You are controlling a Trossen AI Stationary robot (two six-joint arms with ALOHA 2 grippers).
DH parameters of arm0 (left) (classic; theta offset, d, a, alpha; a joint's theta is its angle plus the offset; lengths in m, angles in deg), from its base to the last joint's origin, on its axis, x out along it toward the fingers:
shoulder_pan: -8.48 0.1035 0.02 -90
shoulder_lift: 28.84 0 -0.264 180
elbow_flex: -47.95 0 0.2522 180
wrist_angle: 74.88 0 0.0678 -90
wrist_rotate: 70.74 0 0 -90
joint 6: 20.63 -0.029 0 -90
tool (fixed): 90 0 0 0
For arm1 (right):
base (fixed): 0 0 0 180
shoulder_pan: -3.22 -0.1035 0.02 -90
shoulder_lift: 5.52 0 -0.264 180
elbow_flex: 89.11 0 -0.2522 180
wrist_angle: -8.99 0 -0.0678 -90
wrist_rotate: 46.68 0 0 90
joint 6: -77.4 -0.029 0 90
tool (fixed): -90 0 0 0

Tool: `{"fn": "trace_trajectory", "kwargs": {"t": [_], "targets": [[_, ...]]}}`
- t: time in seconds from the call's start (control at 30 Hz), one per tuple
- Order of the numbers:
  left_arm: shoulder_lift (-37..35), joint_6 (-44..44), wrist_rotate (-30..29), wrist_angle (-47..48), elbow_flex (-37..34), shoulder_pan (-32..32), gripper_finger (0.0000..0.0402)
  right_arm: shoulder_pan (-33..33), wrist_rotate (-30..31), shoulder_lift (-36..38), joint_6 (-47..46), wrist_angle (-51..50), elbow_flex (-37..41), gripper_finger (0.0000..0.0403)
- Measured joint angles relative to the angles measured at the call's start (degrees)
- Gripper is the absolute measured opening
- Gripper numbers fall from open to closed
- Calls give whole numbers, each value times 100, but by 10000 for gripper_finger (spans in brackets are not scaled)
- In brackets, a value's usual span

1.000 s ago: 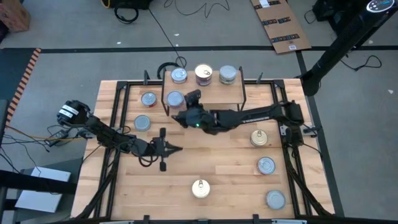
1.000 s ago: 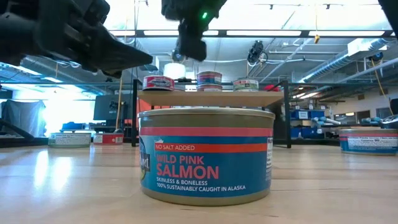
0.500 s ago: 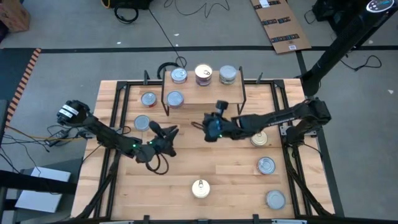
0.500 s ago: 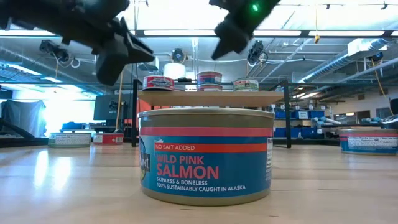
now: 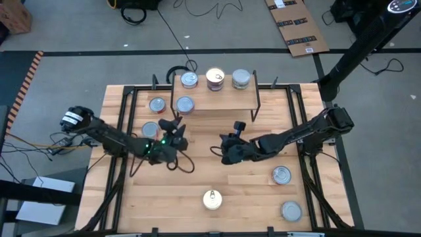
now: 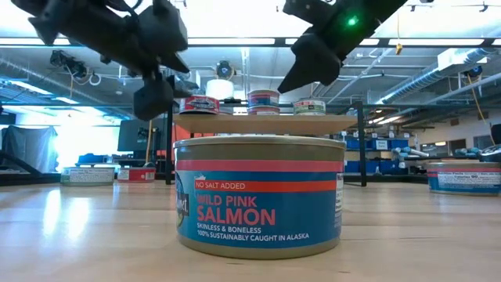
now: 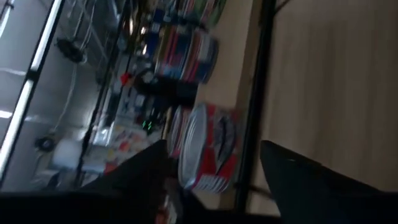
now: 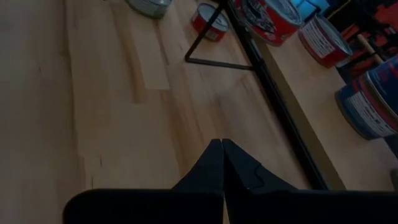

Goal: Stack canned seafood by type on shelf
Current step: Stack the red tuna can on top of the red tuna can on the shelf

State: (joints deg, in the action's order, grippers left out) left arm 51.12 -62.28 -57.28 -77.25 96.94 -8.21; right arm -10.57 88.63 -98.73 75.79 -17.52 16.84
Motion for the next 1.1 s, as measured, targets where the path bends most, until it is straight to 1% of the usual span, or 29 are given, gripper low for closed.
{"fn": "trace_trajectory", "kwargs": {"t": [0.13, 0.23, 0.33, 0.6, 0.7, 0.87, 1.0, 1.1], "targets": [[20, -1, 25, 295, 0, 358, 282, -42, 16, 0, -1, 72, 8, 3], [126, -1, 239, 490, -5, 591, 285, -65, 27, 0, 9, 81, 8, 3], [280, -19, 286, 488, -7, 745, 285, -69, 78, 0, 13, 81, 8, 3], [576, -27, 267, 412, -7, 961, 285, -65, 113, 0, 26, 116, 8, 3], [661, -229, 284, 247, -2, 1044, 285, -67, 113, 0, 26, 120, 8, 3], [667, -331, 501, 85, 0, 1229, 285, -71, 113, -2, 29, 119, 8, 3], [667, -458, 559, 44, 0, 1272, 284, -71, 113, -2, 38, 134, 8, 3], [667, -548, 525, -78, 0, 1225, 276, -71, 111, -2, 103, 147, 8, 3]]}}
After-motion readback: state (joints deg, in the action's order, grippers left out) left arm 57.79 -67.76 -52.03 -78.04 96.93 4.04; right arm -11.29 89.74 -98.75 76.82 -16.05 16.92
